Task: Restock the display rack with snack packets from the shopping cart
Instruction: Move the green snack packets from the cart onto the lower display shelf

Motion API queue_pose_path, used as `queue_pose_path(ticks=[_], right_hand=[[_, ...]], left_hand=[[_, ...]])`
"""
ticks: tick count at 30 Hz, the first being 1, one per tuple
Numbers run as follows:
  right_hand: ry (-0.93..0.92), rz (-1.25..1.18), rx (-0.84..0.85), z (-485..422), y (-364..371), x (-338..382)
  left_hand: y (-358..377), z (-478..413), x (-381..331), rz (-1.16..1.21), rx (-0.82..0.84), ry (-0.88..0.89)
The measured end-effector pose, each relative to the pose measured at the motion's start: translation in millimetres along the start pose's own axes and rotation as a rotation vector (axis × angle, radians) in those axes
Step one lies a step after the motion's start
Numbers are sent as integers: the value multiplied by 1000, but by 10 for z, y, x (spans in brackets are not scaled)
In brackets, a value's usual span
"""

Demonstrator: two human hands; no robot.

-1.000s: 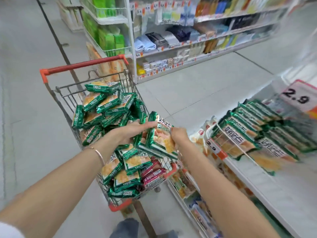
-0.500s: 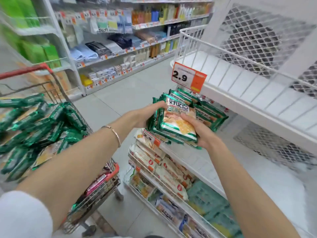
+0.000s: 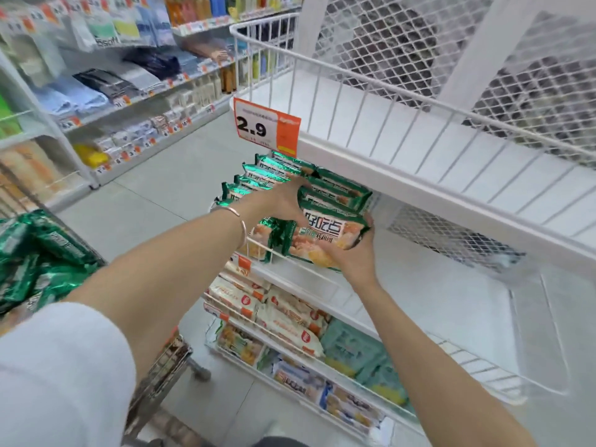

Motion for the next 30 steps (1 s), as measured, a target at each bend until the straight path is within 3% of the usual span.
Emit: queue_pose_path(ticks=[5,8,12,15,20,25,30], right_hand=[[-32,137,8,117,65,-61],[-3,197,107,220,76,-130],[185,53,218,268,50,-245],[347,83,302,167,105,-344],[334,268,384,73,230,-349],[481,87,457,-167,384,-396],[565,-95,534,-11,415,-292]], left_hand=[[84,8,62,-126,1,102],[182,-14,120,-172,24,137],[225,-24,340,-380,52,151],[267,-39,516,-510,71,129],[217,-10,716,-582,72,108],[183,1,811,-693,99,43],[164,-73,875,-650,94,50]])
Point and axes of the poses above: each hand's wrist, its own z-axis away from the middle knuckle, its own y-axis out of the palm, x = y × z, the point moved 7 cm from there along -z, towards the middle knuckle, and after that the axes turned 14 degrees about z, right-handed, at the moved point
